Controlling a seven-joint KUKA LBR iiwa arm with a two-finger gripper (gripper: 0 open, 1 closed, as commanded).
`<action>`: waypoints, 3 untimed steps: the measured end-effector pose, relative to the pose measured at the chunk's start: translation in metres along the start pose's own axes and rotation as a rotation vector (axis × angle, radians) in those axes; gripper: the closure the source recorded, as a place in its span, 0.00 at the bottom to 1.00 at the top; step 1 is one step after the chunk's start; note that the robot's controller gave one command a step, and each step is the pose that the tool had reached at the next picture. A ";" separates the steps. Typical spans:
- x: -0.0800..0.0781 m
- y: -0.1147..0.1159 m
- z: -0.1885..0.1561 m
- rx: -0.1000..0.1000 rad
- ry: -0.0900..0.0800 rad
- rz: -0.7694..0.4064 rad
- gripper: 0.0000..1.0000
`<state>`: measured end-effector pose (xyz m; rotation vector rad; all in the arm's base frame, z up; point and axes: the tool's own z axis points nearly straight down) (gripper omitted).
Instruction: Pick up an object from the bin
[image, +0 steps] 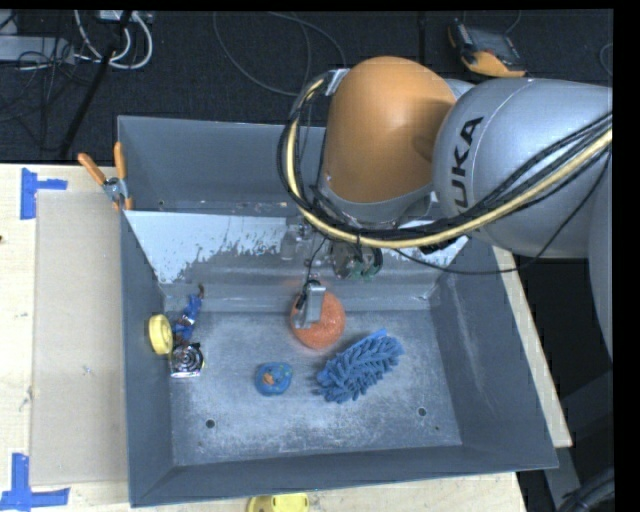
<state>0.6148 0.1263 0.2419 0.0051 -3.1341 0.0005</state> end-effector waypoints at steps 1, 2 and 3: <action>-0.001 -0.001 -0.005 -0.001 -0.008 0.003 0.00; 0.006 0.001 0.041 0.000 -0.010 -0.155 0.00; 0.052 -0.001 0.084 0.000 -0.003 -0.327 0.00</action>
Offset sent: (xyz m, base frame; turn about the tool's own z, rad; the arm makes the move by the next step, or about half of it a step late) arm -0.0267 0.0020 -0.1719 -0.5828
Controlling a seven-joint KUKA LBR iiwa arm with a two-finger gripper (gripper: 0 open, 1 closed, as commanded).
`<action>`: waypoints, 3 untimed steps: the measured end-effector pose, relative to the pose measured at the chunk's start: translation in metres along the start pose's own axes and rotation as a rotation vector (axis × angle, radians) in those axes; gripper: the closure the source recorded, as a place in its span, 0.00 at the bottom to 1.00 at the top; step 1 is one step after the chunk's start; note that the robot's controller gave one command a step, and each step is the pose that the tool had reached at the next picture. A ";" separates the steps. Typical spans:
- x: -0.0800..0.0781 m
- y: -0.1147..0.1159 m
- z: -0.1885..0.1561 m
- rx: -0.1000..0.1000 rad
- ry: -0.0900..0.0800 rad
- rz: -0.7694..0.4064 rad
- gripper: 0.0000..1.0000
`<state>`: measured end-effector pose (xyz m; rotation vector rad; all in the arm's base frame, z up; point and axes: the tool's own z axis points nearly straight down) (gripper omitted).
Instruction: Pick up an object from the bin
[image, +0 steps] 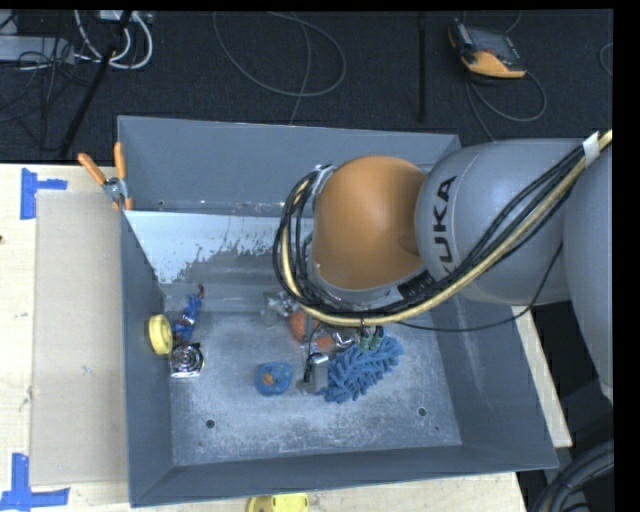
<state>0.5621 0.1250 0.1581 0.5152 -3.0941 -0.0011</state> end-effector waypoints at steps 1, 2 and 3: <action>-0.021 -0.011 0.012 0.001 -0.007 0.030 0.00; -0.013 0.001 0.083 0.001 -0.008 -0.002 0.00; -0.011 0.002 0.094 -0.002 -0.006 0.045 1.00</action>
Offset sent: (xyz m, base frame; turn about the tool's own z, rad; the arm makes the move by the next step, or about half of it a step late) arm 0.0083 0.0061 -0.0881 -0.0089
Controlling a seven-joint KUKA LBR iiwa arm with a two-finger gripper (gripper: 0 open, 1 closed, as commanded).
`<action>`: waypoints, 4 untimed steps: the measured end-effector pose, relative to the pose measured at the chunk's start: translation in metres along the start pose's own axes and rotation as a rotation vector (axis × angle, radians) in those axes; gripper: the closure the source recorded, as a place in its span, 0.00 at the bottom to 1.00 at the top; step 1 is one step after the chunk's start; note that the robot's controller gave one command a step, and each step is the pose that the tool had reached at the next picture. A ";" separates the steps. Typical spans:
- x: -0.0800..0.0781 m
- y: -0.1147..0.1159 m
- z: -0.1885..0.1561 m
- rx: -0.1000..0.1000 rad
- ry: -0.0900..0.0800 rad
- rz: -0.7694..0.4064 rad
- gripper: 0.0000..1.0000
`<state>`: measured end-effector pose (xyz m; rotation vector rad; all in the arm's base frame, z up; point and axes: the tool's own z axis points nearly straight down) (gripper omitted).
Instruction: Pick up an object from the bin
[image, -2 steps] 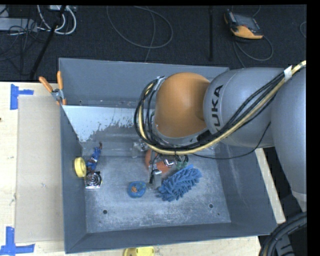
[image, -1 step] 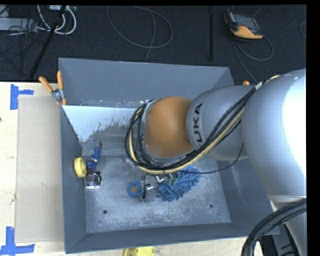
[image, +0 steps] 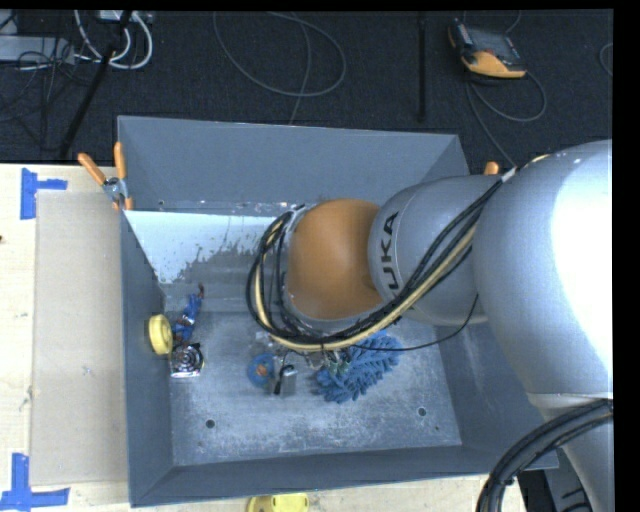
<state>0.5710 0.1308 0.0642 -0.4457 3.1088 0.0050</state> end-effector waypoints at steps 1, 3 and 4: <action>0.000 0.000 -0.001 0.000 0.000 0.008 1.00; 0.000 -0.001 -0.006 0.000 0.000 0.019 1.00; 0.000 -0.001 -0.017 0.002 0.001 0.009 1.00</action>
Offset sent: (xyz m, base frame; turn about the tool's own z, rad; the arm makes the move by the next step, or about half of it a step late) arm 0.0000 0.0001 0.0095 0.0000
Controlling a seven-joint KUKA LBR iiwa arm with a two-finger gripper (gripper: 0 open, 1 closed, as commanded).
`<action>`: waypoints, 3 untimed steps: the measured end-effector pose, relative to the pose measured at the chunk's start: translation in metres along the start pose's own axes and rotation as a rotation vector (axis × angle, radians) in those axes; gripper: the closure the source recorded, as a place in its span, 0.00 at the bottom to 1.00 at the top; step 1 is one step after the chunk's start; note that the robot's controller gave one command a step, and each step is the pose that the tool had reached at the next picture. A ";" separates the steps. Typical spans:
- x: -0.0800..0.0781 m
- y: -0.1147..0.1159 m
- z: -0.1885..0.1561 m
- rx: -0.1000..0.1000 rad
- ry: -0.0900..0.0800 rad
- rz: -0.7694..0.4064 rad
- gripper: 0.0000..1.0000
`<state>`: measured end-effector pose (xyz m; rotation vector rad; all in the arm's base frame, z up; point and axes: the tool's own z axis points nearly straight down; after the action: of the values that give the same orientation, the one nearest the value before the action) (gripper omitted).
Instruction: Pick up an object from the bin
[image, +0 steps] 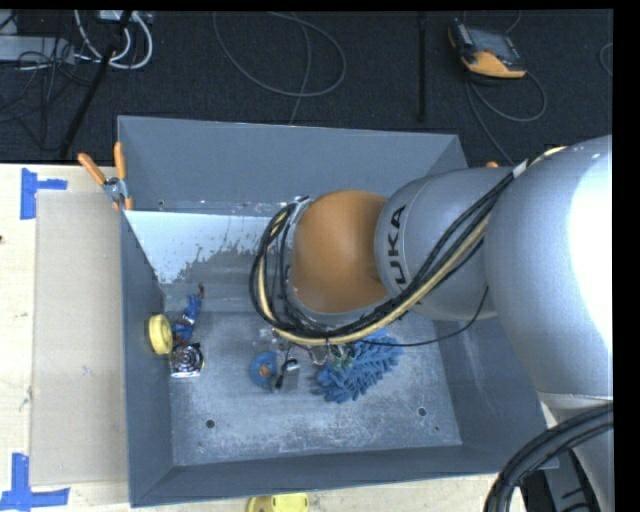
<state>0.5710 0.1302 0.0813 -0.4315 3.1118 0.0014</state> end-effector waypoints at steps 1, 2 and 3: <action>0.000 0.000 -0.010 0.000 0.000 0.001 1.00; 0.000 0.000 -0.018 0.001 -0.001 0.002 1.00; 0.001 0.000 -0.029 0.000 0.006 0.002 1.00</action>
Offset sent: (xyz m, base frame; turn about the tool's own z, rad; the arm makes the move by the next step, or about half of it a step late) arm 0.0000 -0.0001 0.0347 0.0000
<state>0.5697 0.1300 0.1103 -0.4288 3.1177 -0.0003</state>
